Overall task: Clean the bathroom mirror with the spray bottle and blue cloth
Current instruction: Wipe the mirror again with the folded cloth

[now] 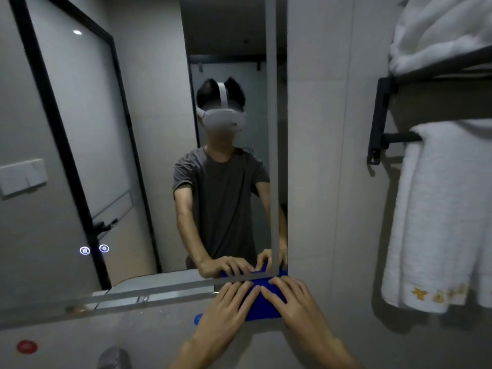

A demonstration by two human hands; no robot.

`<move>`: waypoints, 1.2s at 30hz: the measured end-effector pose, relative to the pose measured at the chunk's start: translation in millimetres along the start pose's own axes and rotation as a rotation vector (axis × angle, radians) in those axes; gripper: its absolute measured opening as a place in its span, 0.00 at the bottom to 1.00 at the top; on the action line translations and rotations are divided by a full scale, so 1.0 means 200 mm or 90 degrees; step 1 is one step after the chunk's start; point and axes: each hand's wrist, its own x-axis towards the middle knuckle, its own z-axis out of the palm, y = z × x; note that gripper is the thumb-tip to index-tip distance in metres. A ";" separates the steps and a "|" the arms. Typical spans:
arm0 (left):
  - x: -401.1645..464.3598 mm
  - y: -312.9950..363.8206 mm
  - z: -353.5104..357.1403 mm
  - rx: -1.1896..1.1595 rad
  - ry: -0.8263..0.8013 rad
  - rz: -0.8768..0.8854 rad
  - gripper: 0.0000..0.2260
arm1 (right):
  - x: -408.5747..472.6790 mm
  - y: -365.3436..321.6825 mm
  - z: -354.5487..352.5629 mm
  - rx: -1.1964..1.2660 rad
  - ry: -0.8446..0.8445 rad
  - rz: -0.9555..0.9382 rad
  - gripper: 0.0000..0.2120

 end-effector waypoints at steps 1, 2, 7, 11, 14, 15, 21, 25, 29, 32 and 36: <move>-0.01 -0.01 -0.02 -0.002 -0.011 0.008 0.44 | 0.01 -0.01 -0.02 0.000 -0.016 -0.002 0.46; -0.02 -0.03 -0.05 0.001 -0.019 0.021 0.40 | 0.03 -0.03 -0.05 -0.003 -0.025 -0.003 0.47; -0.09 -0.16 -0.17 0.049 -0.014 0.028 0.25 | 0.13 -0.09 -0.15 -0.043 -0.011 -0.053 0.47; -0.11 -0.25 -0.38 0.038 -0.018 0.084 0.35 | 0.24 -0.15 -0.31 -0.056 0.019 -0.105 0.45; -0.06 -0.37 -0.62 0.060 0.042 0.058 0.43 | 0.39 -0.14 -0.48 -0.072 0.110 -0.120 0.40; -0.03 -0.42 -0.70 0.073 0.063 0.052 0.42 | 0.46 -0.14 -0.55 -0.085 0.137 -0.119 0.39; 0.17 -0.68 -1.24 0.163 0.205 0.032 0.34 | 0.90 -0.10 -1.03 -0.171 0.249 -0.159 0.34; 0.31 -0.85 -1.59 0.222 0.285 0.018 0.34 | 1.22 -0.07 -1.36 -0.230 0.279 -0.156 0.39; 0.44 -1.00 -1.92 0.253 0.327 -0.009 0.38 | 1.47 -0.08 -1.69 -0.286 0.327 -0.156 0.30; 0.53 -1.08 -2.15 0.279 0.354 -0.003 0.35 | 1.61 -0.11 -1.91 -0.307 0.331 -0.137 0.29; 0.67 -1.18 -2.39 0.322 0.388 0.001 0.32 | 1.79 -0.09 -2.14 -0.327 0.351 -0.108 0.29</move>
